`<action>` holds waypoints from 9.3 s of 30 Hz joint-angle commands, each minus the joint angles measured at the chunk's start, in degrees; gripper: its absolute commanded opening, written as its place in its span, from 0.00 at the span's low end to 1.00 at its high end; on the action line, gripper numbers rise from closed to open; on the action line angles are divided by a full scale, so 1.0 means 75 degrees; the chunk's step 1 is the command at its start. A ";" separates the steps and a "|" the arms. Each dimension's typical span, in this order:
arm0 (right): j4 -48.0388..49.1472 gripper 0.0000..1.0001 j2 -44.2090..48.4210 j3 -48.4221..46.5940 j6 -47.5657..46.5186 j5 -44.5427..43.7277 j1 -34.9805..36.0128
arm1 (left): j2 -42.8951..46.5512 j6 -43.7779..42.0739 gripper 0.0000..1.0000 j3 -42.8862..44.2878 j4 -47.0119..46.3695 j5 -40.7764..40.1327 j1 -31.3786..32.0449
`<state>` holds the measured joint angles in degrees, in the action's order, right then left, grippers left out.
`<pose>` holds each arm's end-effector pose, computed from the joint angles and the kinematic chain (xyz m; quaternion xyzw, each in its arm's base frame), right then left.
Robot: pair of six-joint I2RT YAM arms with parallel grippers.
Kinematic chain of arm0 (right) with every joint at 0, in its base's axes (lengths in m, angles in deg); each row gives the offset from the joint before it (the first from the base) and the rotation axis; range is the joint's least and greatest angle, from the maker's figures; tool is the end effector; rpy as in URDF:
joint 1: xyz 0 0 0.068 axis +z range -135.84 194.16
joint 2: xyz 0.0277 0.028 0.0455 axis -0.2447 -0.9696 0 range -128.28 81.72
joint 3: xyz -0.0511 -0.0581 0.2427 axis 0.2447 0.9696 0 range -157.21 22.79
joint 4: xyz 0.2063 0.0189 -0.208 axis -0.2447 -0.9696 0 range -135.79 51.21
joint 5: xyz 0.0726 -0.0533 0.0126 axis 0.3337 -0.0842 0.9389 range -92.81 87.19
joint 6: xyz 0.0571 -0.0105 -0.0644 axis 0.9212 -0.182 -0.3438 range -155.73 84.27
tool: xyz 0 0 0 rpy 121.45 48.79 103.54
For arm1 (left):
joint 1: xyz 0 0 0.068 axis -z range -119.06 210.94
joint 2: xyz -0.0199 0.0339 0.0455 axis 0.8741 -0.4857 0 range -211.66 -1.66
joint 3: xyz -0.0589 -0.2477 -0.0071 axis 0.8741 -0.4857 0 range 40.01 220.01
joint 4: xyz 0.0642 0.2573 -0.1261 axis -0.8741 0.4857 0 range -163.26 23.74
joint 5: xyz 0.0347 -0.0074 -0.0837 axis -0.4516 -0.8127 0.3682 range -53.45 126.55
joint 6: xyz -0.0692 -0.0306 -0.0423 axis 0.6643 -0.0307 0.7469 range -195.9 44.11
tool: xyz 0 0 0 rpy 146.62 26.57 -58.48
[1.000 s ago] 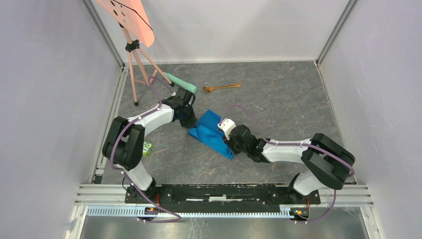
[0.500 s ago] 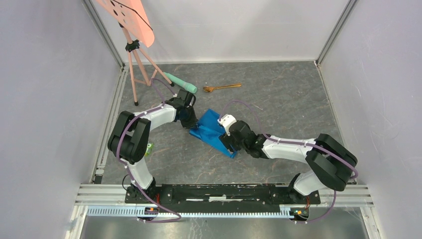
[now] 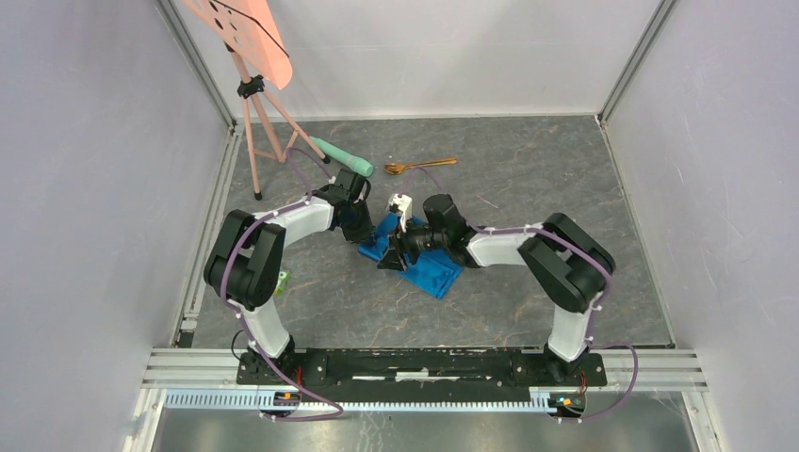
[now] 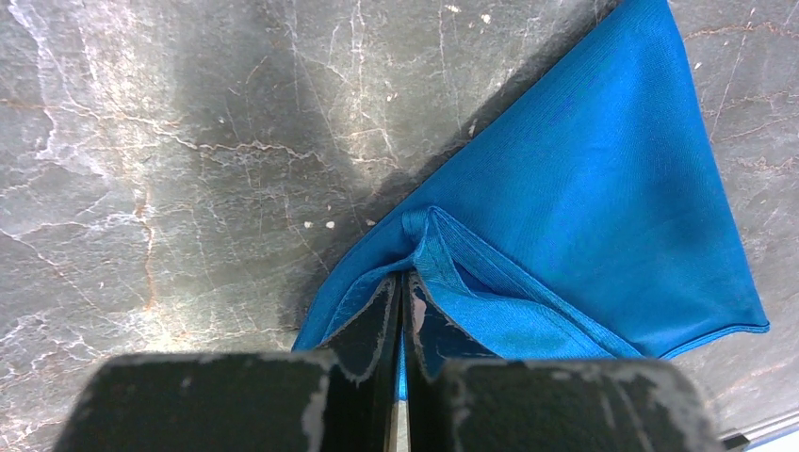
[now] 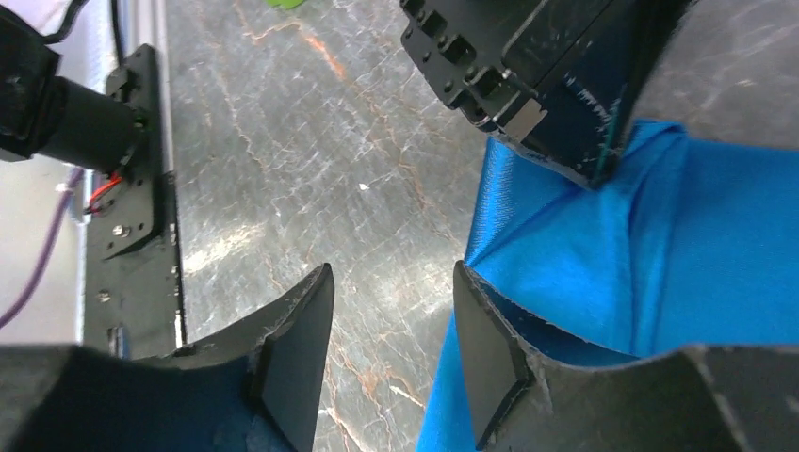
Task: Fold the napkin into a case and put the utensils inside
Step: Smooth out the 2/3-rectangle-folded napkin at the center of the board, then pick up the 2/3-rectangle-folded napkin at the center of the board.
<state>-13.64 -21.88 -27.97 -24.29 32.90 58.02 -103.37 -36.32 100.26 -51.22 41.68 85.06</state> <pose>0.2680 0.3196 0.1025 -0.3797 0.7379 0.4610 0.3145 0.3492 -0.1639 0.0793 -0.1206 0.9649 -0.1578 0.1716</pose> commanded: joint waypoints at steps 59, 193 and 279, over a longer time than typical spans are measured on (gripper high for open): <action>0.2033 0.49 -0.0978 0.1427 0.1392 0.2937 -0.0820 | -0.0727 -0.0191 0.04 -0.0663 -0.0188 0.0912 -0.0647; -0.0082 0.92 0.3941 0.4337 0.2990 -0.0251 -0.3629 | -0.0318 0.1784 0.02 0.1272 0.2866 -0.2595 0.5611; 0.0410 0.00 0.0750 0.2683 0.2321 0.0121 -0.2847 | 0.1034 0.1799 0.12 -0.1227 -0.2677 -0.0249 0.2258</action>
<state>-2.91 -18.71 -6.03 -0.60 34.93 37.06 -93.76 -25.04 87.47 -66.95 39.78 102.76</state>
